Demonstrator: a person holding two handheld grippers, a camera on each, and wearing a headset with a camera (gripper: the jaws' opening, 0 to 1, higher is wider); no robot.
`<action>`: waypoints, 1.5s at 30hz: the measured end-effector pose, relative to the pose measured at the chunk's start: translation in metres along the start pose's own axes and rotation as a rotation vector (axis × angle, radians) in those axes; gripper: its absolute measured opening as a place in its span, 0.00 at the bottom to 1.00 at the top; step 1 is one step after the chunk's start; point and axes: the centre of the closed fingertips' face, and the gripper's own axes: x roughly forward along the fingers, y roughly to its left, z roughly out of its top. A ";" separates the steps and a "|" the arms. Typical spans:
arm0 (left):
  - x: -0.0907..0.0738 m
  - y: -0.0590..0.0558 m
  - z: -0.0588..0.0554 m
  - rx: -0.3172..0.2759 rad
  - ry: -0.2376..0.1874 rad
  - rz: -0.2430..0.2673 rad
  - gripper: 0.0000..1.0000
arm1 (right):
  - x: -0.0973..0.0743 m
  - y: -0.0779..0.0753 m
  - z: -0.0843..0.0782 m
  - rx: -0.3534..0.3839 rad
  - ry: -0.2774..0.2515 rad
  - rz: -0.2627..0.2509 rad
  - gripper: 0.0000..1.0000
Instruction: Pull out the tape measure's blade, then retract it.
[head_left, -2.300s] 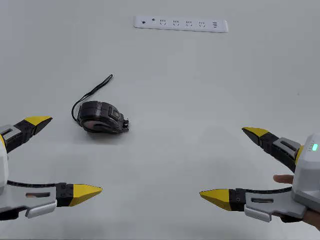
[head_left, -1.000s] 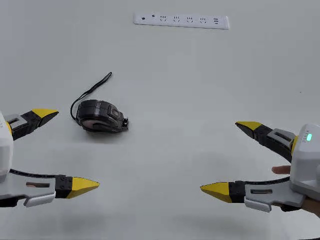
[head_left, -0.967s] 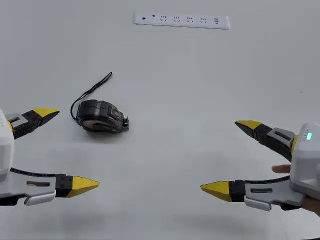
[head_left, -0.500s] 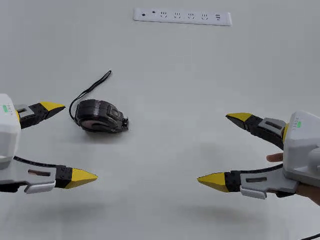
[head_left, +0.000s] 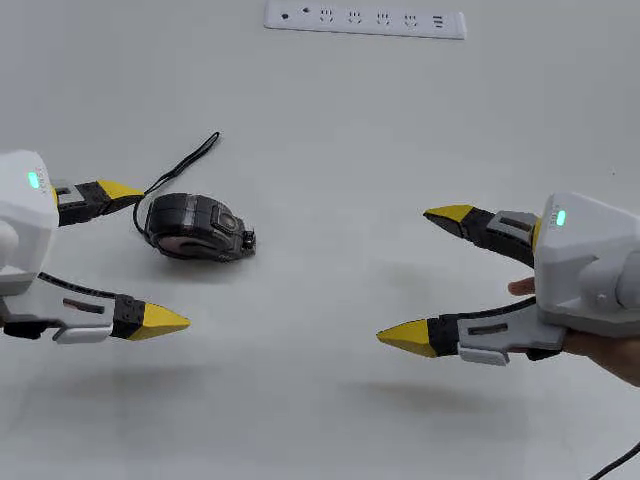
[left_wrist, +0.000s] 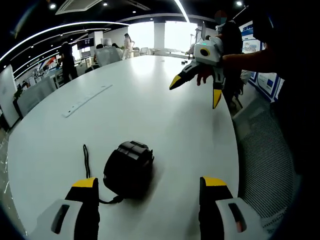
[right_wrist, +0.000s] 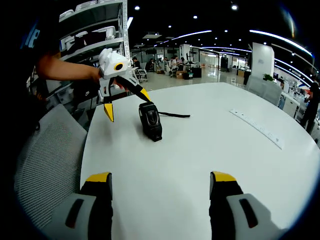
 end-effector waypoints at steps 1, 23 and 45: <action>0.001 0.002 0.000 0.004 0.005 -0.001 0.79 | 0.001 0.000 0.001 -0.005 -0.002 0.004 0.80; 0.022 0.026 -0.012 0.173 0.137 -0.083 0.48 | 0.051 -0.003 0.024 -0.132 -0.005 0.112 0.66; 0.035 0.032 -0.019 0.266 0.184 -0.119 0.30 | 0.104 -0.002 0.033 -0.226 0.013 0.199 0.46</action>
